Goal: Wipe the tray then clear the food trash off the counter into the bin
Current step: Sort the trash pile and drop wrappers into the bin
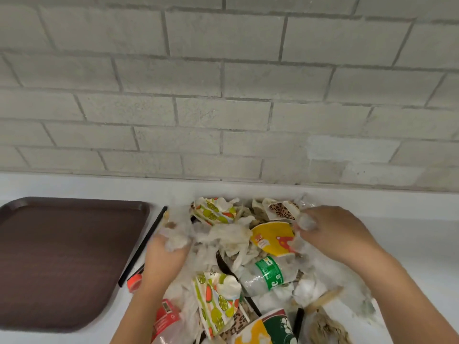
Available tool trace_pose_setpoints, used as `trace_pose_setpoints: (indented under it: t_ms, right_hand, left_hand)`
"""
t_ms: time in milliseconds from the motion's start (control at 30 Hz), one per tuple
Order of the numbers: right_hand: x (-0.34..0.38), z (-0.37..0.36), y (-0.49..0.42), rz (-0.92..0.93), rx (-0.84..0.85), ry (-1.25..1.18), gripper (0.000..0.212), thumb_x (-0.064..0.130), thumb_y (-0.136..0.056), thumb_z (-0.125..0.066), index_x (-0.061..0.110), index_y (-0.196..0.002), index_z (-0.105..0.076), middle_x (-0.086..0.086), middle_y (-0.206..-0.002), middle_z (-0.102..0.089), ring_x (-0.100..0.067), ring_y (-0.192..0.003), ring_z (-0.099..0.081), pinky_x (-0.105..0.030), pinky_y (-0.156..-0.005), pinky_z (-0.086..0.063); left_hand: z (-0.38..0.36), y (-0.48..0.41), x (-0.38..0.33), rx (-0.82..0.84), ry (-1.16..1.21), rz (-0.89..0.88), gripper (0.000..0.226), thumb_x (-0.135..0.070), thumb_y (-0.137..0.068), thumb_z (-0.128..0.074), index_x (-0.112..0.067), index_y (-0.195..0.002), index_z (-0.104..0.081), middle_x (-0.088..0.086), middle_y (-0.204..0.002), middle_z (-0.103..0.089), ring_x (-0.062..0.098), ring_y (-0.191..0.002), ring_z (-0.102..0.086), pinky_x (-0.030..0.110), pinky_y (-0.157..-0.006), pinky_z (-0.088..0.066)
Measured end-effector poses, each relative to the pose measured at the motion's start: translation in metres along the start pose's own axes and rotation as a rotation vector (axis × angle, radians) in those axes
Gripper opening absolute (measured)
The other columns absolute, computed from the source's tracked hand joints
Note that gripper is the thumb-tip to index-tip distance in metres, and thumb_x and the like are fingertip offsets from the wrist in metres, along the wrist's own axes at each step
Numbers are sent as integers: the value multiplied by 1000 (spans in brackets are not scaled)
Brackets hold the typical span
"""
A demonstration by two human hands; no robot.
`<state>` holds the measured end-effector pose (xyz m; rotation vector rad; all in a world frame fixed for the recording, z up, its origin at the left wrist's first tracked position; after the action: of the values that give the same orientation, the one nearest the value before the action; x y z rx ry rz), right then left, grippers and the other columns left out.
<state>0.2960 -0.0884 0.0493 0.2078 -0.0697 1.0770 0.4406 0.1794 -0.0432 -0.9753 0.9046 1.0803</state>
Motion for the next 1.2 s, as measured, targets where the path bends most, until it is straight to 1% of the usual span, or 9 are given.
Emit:
trace_pose_setpoints:
  t_ms: [100,233,367,467,600,767,900,1067,1200]
  right_hand:
    - [46,6,-27,103,-110,10,21,41,-88,-48,26,-93,-61,1,-105,-64,-23,-102,-59,-28,-72,-40]
    - [123,-32,-71,232,13,158,65,74,-75,-52,19,-109,-60,1,-104,-64,-20,-95,-60,-29,-68,-43]
    - [146,-94,-106,223,176,421,81,79,-64,-58,12,-111,-58,-2,-103,-62,-21,-92,-60,-29,-72,-45]
    - [141,-116,-119,218,197,472,69,69,-76,-55,13,-115,-59,-3,-113,-62,-23,-100,-60,-30,-75,-45]
    - [125,-92,-135,170,97,207,48,51,-80,-58,14,-110,-60,-4,-111,-63,-23,-97,-60,-27,-69,-42]
    - [83,-36,-146,88,88,-35,50,60,-76,-61,13,-92,-59,-5,-94,-61,-22,-82,-57,-29,-63,-40]
    - [43,3,-137,25,18,-289,43,51,-75,-69,11,-84,-57,-6,-90,-59,-22,-78,-57,-28,-57,-36]
    - [14,20,-120,-15,-53,-443,32,40,-77,-70,13,-67,-57,-6,-73,-58,-22,-67,-56,-30,-59,-37]
    - [9,10,-115,-25,-58,-366,39,46,-73,-74,13,-65,-54,-2,-66,-54,-17,-59,-52,-29,-53,-33]
  left_hand:
    - [49,-2,10,-315,210,126,25,2,-83,-64,-9,-64,-52,3,-63,-53,4,-56,-48,25,-63,-43]
    - [70,3,33,-436,396,269,4,-10,-86,-62,-12,-91,-62,0,-81,-60,16,-78,-57,33,-75,-45]
    - [81,8,42,-519,517,283,18,-12,-84,-61,-9,-102,-66,3,-89,-64,18,-85,-59,34,-79,-46]
    - [82,11,35,-541,598,251,14,-8,-85,-60,-16,-93,-68,-4,-78,-61,10,-74,-58,26,-72,-46]
    - [74,6,36,-525,646,243,15,-6,-84,-59,-18,-82,-67,-5,-69,-58,10,-68,-54,28,-69,-43]
    - [46,-7,28,-477,740,251,20,-1,-85,-56,-17,-78,-65,-9,-64,-59,10,-65,-54,28,-65,-43]
    - [29,-17,26,-486,837,289,23,-1,-84,-55,-20,-72,-64,-3,-70,-59,14,-68,-56,31,-68,-44]
    - [21,-32,33,-493,927,322,16,-8,-82,-55,-19,-82,-67,-8,-75,-66,13,-77,-63,26,-71,-48]
    - [24,-44,39,-386,1020,352,21,-22,-83,-56,-17,-101,-65,1,-100,-66,20,-98,-64,28,-83,-49]
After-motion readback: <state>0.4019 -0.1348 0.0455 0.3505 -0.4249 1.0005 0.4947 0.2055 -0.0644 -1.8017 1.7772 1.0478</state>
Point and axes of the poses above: each hand's wrist, its own y-axis away from the middle knuckle, its own z-axis out of the back of the hand, x = y × z, the point moved 9 cm from there along -y, towards the middle knuckle
